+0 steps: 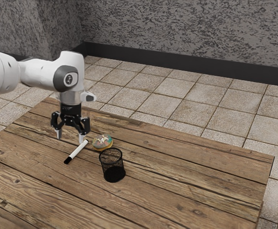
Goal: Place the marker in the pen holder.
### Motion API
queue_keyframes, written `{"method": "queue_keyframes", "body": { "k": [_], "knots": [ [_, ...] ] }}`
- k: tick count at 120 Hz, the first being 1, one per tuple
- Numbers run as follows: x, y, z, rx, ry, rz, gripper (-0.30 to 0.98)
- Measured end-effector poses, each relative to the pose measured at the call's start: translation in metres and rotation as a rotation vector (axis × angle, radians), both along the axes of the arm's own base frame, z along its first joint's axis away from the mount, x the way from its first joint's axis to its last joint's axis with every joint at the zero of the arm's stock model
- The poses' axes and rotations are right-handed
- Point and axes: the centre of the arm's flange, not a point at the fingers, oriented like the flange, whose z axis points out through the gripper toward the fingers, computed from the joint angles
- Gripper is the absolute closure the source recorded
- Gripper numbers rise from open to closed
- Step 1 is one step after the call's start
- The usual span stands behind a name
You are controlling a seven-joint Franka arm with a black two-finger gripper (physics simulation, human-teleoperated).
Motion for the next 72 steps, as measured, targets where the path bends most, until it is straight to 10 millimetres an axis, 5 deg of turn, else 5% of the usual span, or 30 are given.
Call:
{"method": "queue_keyframes", "body": {
  "k": [43,72],
  "knots": [
    [0.017,0.028,-0.073,-0.006,-0.028,0.032,0.00],
    [0.039,0.051,-0.089,-0.002,-0.076,0.026,0.00]
  ]
}}
